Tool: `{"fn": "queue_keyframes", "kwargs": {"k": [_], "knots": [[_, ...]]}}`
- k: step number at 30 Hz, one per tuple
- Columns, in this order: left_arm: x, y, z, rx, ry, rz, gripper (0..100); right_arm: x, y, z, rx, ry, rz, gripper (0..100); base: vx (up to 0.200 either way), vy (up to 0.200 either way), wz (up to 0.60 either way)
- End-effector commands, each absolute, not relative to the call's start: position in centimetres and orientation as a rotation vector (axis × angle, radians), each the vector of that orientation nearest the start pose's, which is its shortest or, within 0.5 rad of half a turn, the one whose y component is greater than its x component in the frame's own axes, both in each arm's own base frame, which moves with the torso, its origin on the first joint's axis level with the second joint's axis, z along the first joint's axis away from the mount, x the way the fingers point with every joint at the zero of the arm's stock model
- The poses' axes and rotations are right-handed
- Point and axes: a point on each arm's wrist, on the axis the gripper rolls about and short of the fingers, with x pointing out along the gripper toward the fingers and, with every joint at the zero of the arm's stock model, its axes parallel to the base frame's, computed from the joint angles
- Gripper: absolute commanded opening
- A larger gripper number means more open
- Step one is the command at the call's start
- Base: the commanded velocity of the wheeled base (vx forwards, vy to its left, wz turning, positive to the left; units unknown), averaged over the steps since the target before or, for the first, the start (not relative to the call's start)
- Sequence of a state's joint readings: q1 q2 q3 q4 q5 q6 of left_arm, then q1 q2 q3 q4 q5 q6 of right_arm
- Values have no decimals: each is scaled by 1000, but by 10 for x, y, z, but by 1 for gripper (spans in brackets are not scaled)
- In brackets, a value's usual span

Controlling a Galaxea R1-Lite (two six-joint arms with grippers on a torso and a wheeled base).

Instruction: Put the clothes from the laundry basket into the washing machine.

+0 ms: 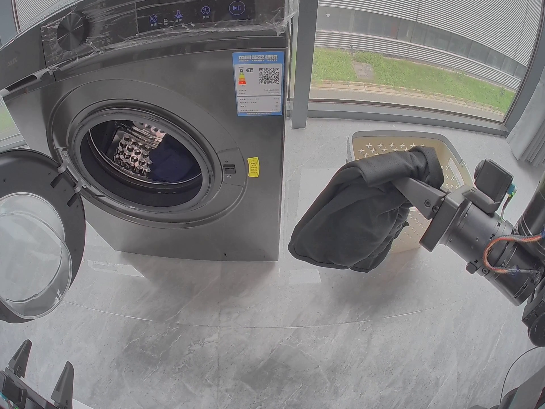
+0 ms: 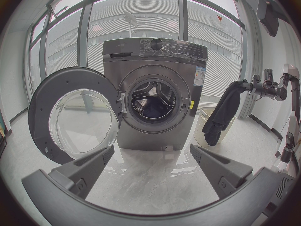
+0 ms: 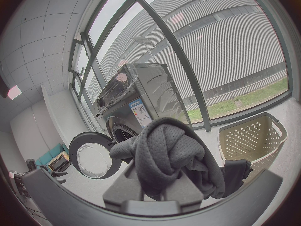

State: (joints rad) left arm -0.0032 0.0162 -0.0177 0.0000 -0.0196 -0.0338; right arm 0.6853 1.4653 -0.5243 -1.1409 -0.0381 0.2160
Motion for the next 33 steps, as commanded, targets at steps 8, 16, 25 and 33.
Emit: {"fn": "queue_keyframes", "kwargs": {"k": [8, 16, 25, 33], "knots": [[-23, 0, 76, -34, 0, -23, 100, 182, 148, 219, 275, -108, 663, 0, -200, 0, 0], [-23, 0, 76, -32, 0, -23, 100, 184, 149, 216, 273, -97, 662, 0, 0, 50, 0], [-23, 0, 76, -34, 0, -23, 100, 184, 149, 216, 273, -97, 662, 0, 0, 200, 0], [-23, 0, 76, -32, 0, -23, 100, 184, 149, 216, 273, -99, 661, 0, 0, 200, 0]]}}
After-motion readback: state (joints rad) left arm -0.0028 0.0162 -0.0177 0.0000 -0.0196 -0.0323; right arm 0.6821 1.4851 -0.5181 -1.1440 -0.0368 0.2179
